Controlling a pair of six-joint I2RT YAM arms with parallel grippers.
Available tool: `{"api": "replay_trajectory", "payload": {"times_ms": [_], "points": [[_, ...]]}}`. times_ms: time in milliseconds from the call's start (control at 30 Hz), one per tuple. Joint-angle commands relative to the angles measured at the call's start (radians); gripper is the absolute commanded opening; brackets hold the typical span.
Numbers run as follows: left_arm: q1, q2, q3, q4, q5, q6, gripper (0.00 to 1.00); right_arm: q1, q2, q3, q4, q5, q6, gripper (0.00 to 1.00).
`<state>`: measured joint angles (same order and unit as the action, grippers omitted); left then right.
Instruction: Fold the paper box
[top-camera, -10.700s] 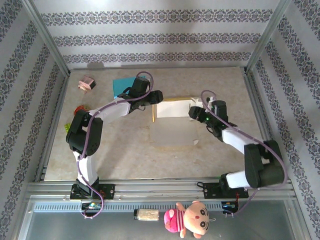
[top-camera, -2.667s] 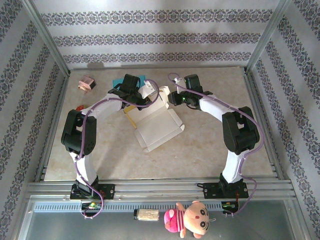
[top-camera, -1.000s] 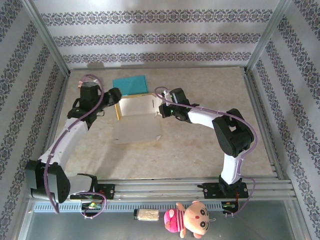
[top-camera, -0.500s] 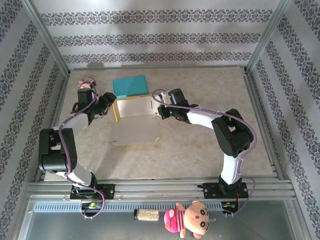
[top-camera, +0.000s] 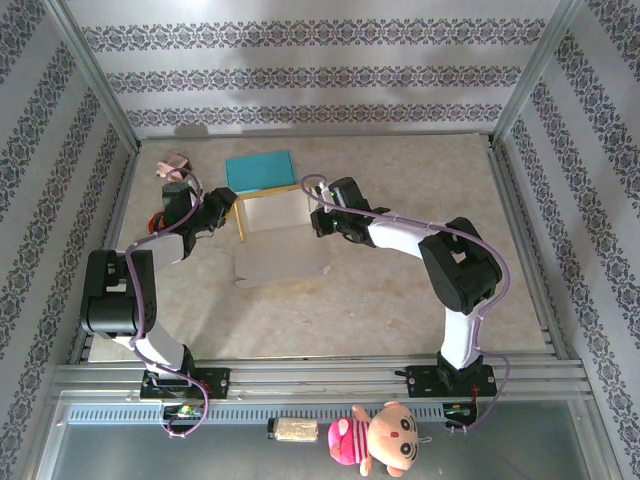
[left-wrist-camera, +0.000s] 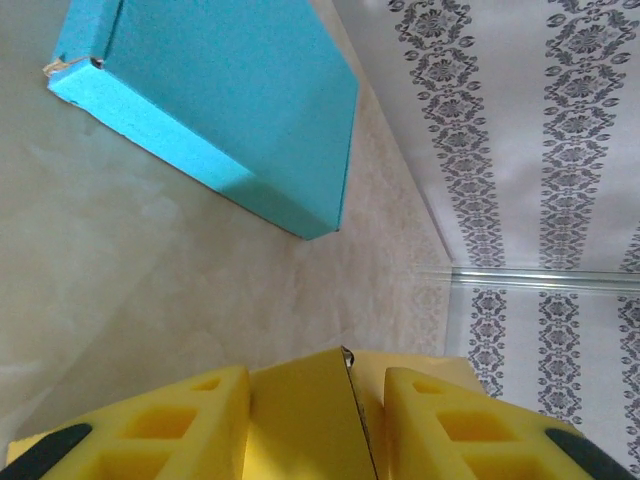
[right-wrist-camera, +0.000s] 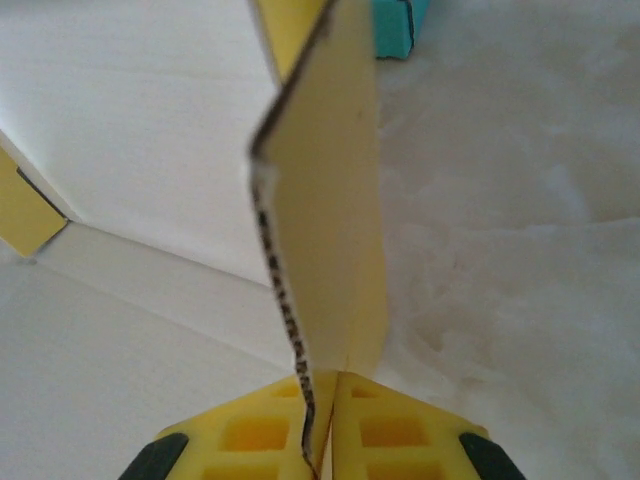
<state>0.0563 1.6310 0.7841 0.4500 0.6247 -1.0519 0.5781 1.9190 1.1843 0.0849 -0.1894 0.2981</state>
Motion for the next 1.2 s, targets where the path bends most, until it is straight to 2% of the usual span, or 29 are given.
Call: {"api": "replay_trajectory", "payload": {"times_ms": [0, 167, 433, 633, 900, 1000, 1167], "points": [[-0.048, 0.016, -0.013, 0.085, 0.041, -0.019, 0.38, 0.051, 0.037, 0.048, 0.034, -0.051, 0.049, 0.13], [-0.052, 0.006, -0.014, 0.065, 0.011, 0.012, 0.38, 0.072, 0.081, 0.051, 0.028, -0.007, 0.03, 0.2], [-0.052, -0.013, 0.003, -0.007, -0.014, 0.101, 0.38, 0.041, 0.05, 0.03, 0.006, -0.075, -0.044, 0.36], [-0.055, -0.005, 0.017, -0.046, -0.036, 0.221, 0.38, -0.033, -0.054, -0.009, -0.086, -0.18, -0.079, 0.47], [-0.068, 0.0, 0.03, -0.07, -0.042, 0.281, 0.38, -0.164, -0.233, -0.055, -0.17, -0.41, -0.124, 0.68], [-0.073, 0.001, 0.029, -0.071, -0.044, 0.286, 0.38, -0.232, -0.283, -0.054, -0.168, -0.469, -0.142, 0.69], [-0.079, 0.003, 0.029, -0.062, -0.045, 0.285, 0.38, -0.366, -0.276, -0.023, -0.159, -0.413, -0.237, 0.66]]}}
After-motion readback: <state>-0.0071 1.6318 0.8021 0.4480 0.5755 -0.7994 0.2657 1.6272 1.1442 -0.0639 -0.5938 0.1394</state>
